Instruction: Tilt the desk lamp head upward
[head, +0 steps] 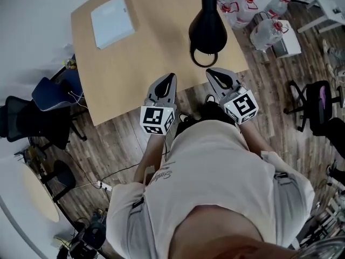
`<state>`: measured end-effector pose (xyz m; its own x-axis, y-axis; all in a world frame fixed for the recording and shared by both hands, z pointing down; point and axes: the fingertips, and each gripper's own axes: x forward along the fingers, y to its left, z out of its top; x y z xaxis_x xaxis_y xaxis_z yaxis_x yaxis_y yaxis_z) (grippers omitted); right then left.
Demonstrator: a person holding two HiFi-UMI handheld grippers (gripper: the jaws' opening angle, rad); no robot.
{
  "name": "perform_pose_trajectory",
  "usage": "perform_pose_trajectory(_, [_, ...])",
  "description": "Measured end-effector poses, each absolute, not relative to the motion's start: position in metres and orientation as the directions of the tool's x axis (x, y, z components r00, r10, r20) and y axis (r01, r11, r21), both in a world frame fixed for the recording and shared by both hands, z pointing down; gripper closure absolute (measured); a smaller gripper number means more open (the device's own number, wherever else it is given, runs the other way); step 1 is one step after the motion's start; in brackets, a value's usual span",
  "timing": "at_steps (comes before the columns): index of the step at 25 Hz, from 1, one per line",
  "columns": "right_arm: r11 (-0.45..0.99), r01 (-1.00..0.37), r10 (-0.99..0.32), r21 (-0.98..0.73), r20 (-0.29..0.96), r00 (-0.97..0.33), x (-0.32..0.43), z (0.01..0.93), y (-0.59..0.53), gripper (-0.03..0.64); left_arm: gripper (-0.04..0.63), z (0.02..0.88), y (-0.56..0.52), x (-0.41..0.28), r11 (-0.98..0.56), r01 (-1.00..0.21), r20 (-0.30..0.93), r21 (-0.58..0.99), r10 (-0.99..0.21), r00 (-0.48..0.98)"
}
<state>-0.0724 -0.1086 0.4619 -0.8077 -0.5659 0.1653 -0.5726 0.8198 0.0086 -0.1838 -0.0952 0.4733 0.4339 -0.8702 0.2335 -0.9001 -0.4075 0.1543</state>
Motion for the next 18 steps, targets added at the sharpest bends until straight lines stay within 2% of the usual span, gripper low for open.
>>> perform_pose_trajectory(6, [0.773,-0.635,-0.624,-0.018,0.164,-0.764,-0.026,0.466,-0.12,0.621,0.58,0.465,-0.113,-0.139,-0.471,-0.872,0.233,0.135,-0.84,0.49])
perform_pose_trajectory(18, [0.824,-0.566,-0.548,-0.043,0.199,-0.813,0.03,0.513,-0.176,0.621,0.58,0.501,-0.149,-0.078,-0.416,-0.897,0.31,0.151,-0.841,0.443])
